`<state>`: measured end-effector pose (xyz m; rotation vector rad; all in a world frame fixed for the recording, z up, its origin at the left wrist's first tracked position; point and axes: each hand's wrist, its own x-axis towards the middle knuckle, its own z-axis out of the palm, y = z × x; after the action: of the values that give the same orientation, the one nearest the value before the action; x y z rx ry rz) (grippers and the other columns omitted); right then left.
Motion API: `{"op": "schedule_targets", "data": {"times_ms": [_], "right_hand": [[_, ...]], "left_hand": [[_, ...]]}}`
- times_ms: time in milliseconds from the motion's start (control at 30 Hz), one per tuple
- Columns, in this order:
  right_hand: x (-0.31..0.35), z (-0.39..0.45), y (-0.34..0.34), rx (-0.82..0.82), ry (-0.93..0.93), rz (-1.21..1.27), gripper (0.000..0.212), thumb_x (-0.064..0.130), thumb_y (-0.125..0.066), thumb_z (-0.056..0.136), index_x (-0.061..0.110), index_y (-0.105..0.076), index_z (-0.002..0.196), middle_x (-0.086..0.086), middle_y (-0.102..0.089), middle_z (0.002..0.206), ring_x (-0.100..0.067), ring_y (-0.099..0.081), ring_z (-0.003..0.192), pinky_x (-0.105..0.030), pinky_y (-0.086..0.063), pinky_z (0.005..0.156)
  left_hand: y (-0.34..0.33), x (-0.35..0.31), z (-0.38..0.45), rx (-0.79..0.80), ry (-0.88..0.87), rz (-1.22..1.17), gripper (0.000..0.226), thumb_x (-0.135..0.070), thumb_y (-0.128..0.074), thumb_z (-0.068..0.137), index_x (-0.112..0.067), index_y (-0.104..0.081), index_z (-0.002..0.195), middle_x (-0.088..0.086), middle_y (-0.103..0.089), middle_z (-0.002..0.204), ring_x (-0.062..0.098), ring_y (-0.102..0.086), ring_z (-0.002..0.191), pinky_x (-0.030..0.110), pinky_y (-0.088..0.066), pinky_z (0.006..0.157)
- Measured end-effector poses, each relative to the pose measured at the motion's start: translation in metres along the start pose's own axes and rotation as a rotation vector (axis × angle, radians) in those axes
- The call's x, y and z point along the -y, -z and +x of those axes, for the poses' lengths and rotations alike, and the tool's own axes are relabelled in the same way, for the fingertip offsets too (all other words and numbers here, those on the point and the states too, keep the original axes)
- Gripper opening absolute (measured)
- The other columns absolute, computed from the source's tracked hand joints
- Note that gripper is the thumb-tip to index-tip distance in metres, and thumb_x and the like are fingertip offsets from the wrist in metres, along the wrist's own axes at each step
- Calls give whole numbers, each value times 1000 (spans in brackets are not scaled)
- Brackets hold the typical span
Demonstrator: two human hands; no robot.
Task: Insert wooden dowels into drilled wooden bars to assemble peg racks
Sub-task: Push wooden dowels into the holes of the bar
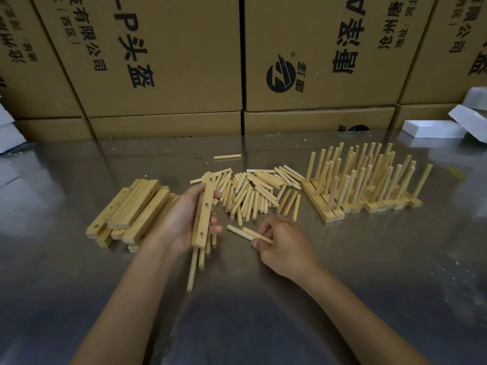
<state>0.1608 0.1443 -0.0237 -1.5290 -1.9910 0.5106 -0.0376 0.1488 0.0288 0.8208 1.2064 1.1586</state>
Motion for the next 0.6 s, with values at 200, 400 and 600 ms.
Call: {"op": "schedule_targets", "data": {"times_ms": [200, 400, 600], "right_hand": [[-4, 3, 7, -63, -57, 187, 15, 20, -68, 89, 24, -54, 84, 8, -57, 75, -9, -54, 69, -31, -47, 63], [-3, 5, 24, -227, 132, 216, 20, 16, -59, 95, 20, -68, 113, 10, -57, 93, -2, -54, 85, -12, -38, 69], [-4, 2, 33, -214, 187, 120, 20, 22, -63, 93, 19, -74, 110, 9, -65, 100, -3, -59, 91, -8, -40, 74]], "left_hand": [[-10, 8, 0, 156, 59, 80, 43, -46, -40, 104, -9, -60, 93, 0, -53, 66, 13, -48, 51, 27, -48, 44], [-27, 20, -3, 343, 49, 175, 35, -29, -41, 106, -7, -61, 124, 6, -58, 76, 14, -47, 51, 26, -43, 41], [-34, 27, -1, 320, -3, 171, 31, -22, -50, 104, -15, -60, 132, 12, -63, 81, 23, -62, 59, 28, -49, 41]]}}
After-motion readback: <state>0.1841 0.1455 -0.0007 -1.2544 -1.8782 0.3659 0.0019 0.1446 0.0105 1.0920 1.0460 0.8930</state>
